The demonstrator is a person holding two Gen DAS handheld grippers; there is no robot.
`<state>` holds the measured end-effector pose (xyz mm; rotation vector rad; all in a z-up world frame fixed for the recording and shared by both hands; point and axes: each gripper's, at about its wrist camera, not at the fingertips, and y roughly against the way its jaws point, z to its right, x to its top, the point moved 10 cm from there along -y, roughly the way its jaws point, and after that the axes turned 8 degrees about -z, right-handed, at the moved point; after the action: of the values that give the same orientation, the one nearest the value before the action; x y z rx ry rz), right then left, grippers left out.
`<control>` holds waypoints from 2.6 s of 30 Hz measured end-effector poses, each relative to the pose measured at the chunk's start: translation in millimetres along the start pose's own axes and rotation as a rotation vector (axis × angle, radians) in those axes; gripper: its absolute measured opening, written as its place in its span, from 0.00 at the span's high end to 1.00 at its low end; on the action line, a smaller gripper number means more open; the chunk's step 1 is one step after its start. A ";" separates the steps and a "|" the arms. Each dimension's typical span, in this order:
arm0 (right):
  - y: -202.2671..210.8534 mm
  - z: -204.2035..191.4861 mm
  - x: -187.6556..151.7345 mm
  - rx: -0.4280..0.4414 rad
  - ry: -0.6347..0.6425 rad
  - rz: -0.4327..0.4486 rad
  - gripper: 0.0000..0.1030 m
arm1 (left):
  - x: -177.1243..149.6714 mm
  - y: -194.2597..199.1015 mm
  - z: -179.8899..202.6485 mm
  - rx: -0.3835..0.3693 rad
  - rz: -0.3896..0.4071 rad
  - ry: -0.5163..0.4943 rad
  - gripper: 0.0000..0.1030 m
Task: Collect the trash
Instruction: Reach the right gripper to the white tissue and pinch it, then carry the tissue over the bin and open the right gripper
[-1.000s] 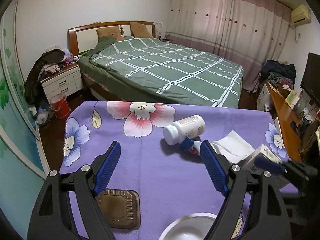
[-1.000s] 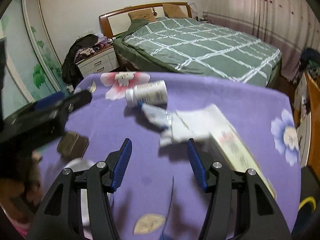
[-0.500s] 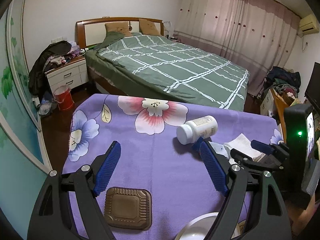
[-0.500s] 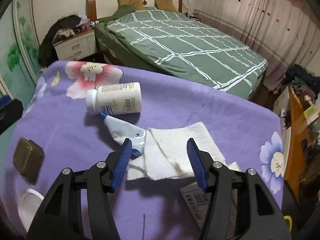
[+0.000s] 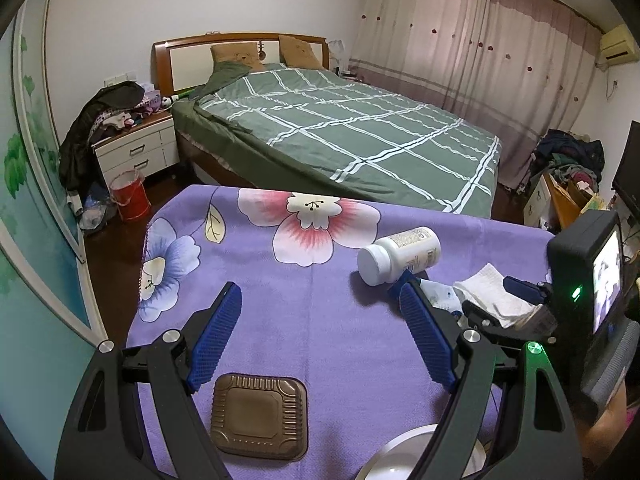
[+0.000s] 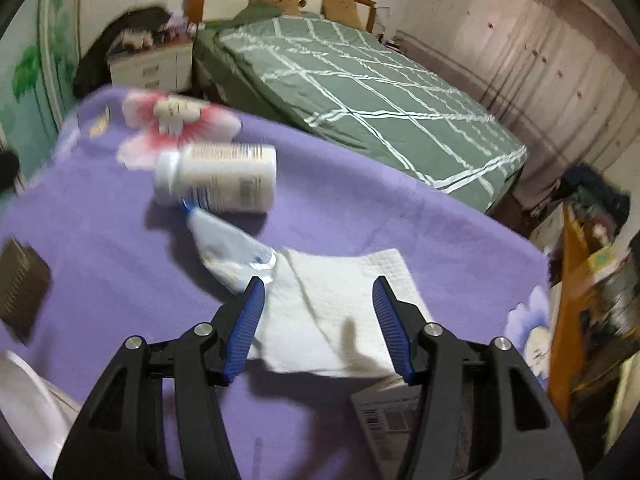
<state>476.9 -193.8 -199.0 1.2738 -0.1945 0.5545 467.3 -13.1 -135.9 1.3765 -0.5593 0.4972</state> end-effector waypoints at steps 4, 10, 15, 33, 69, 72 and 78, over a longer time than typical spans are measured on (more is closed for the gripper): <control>-6.2 7.0 -4.3 -0.060 0.032 -0.005 0.54 | 0.2 0.1 0.4 0.001 0.002 -0.001 0.22; 2.7 29.7 -4.8 -0.007 -0.022 0.002 0.94 | -1.1 0.0 2.7 -0.003 -0.004 -0.006 0.22; 22.7 36.3 -10.8 0.157 -0.098 0.024 0.95 | -0.6 3.5 5.4 -0.007 0.001 -0.011 0.22; 172.6 84.6 -35.1 0.428 -0.293 0.256 0.95 | -0.5 34.6 21.3 -0.040 0.039 -0.036 0.22; 129.6 322.9 -367.8 0.071 -0.862 0.050 0.60 | -72.7 103.7 125.6 -0.086 0.023 -0.151 0.22; 130.4 317.8 -361.4 0.082 -0.851 0.063 0.58 | -76.5 104.3 120.6 -0.077 0.017 -0.150 0.22; 129.0 299.1 -340.3 0.117 -0.813 0.076 0.54 | -105.6 98.5 97.9 -0.064 -0.041 -0.133 0.21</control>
<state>171.1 -548.5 -148.6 1.5568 -0.8979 0.0814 315.9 -97.8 -117.4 1.3632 -0.6488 0.3537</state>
